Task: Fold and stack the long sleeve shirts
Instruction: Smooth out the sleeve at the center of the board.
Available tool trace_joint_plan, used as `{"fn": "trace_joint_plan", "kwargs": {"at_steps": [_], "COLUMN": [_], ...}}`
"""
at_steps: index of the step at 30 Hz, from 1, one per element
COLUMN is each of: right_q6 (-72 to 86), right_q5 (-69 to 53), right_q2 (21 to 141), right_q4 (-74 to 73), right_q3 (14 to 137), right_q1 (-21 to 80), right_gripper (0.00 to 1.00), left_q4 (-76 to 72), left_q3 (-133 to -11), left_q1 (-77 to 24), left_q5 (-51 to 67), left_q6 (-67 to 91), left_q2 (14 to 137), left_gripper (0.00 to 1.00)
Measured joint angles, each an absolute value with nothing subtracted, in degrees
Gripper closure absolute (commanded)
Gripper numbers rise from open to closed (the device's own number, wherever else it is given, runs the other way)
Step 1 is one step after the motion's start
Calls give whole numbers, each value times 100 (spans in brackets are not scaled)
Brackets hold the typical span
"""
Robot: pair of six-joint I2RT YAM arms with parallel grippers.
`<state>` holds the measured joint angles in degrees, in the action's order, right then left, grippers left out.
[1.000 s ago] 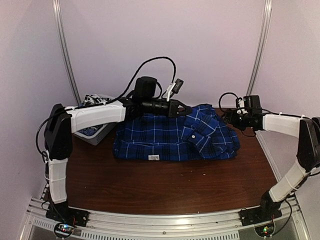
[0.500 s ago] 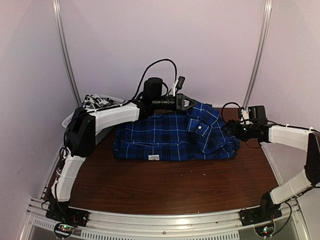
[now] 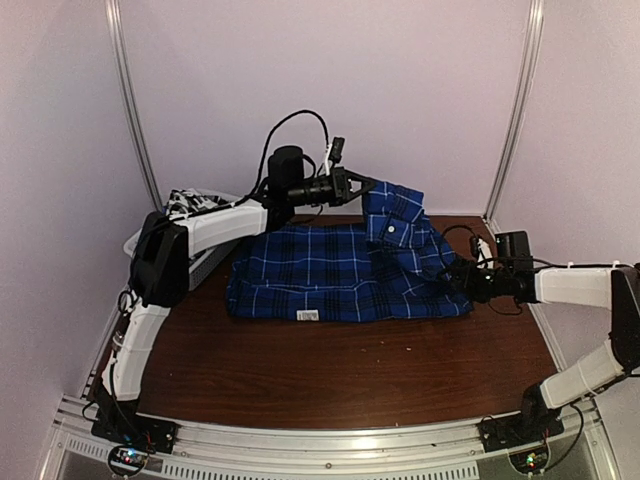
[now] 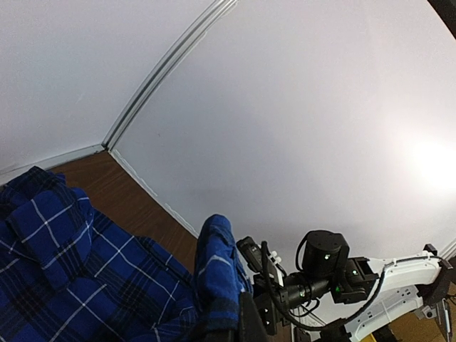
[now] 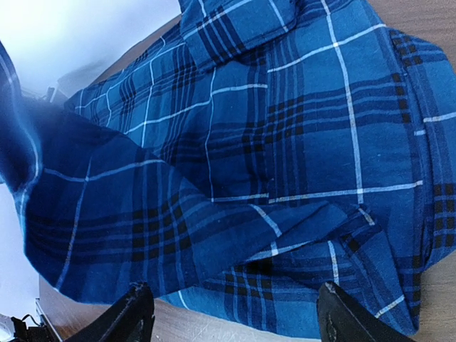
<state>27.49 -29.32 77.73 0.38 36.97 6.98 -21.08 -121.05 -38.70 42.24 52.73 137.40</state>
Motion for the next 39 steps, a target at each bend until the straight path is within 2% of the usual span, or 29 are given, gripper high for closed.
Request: {"fn": "trace_joint_plan", "kwargs": {"at_steps": [12, 21, 26, 33, 39], "right_q6": [2877, 2847, 2825, 2851, 2954], "right_q5": [-3498, -3538, -3479, -3319, -3190], "right_q2": [7806, 7629, 8132, 9258, 9651], "right_q4": [580, 849, 1164, 1588, 1981], "right_q3": [3218, 3002, 3133, 3962, 4405], "right_q1": [913, 1304, 1326, 1321, 1269], "right_gripper": [28, 28, 29, 29, 29], "left_q4": [-2403, -2510, -2705, -2740, -2738], "left_q3": [-12044, -12014, -11769, -11539, -11382], "left_q1": [-3857, -3857, -3857, -3857, -3857], "left_q5": [4189, 4136, 4139, 4185, 4250], "left_q6": [5548, 5653, 5723, 5756, 5701], "left_q2": [13740, 13740, 13738, 13734, 13651], "left_gripper": [100, 100, 100, 100, 100]}}
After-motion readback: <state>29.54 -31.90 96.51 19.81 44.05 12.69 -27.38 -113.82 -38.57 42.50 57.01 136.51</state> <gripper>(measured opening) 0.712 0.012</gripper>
